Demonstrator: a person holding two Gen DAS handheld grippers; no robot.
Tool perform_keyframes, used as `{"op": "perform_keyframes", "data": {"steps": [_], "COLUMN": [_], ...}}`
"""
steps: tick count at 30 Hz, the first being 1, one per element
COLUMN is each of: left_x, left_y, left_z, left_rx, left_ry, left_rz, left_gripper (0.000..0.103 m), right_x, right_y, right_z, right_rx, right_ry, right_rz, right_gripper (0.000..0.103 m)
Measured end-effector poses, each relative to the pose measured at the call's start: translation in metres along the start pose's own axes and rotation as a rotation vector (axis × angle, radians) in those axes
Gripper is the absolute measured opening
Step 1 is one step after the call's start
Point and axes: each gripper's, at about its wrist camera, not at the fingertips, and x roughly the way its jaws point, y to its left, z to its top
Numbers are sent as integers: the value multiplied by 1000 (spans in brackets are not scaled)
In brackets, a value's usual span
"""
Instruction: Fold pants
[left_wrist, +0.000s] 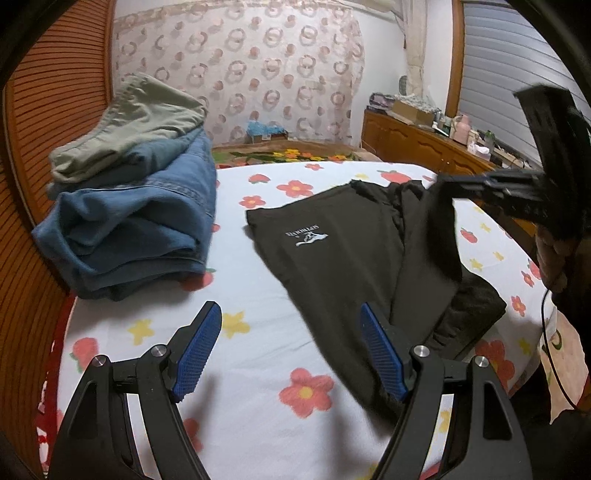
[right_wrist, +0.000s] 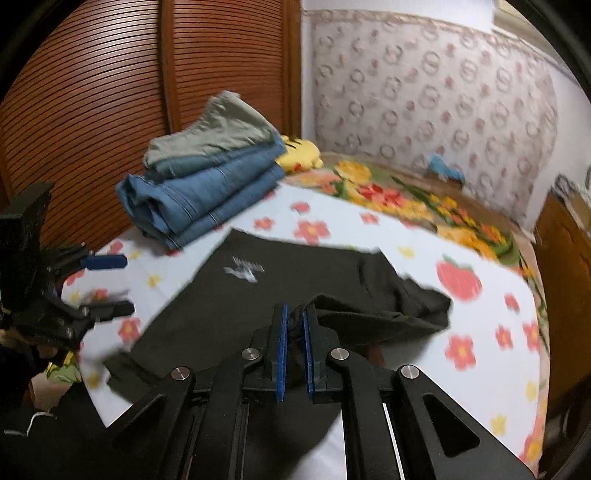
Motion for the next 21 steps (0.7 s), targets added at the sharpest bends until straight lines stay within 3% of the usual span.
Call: {"op": "perform_keyframes", "data": {"steps": [9, 21], "left_x": [-7, -7], "left_y": [14, 19], "left_z": [-3, -6], "left_rx": [-12, -20], "left_ry": [-11, 0], "left_rz": [36, 53], "left_gripper": [78, 78], "right_x": [44, 109], "right_y": [6, 15], "right_z": [40, 75], "right_rx": [-20, -52], "right_ry": [-29, 17], "right_rz": [49, 127], "right_gripper": [8, 8]}}
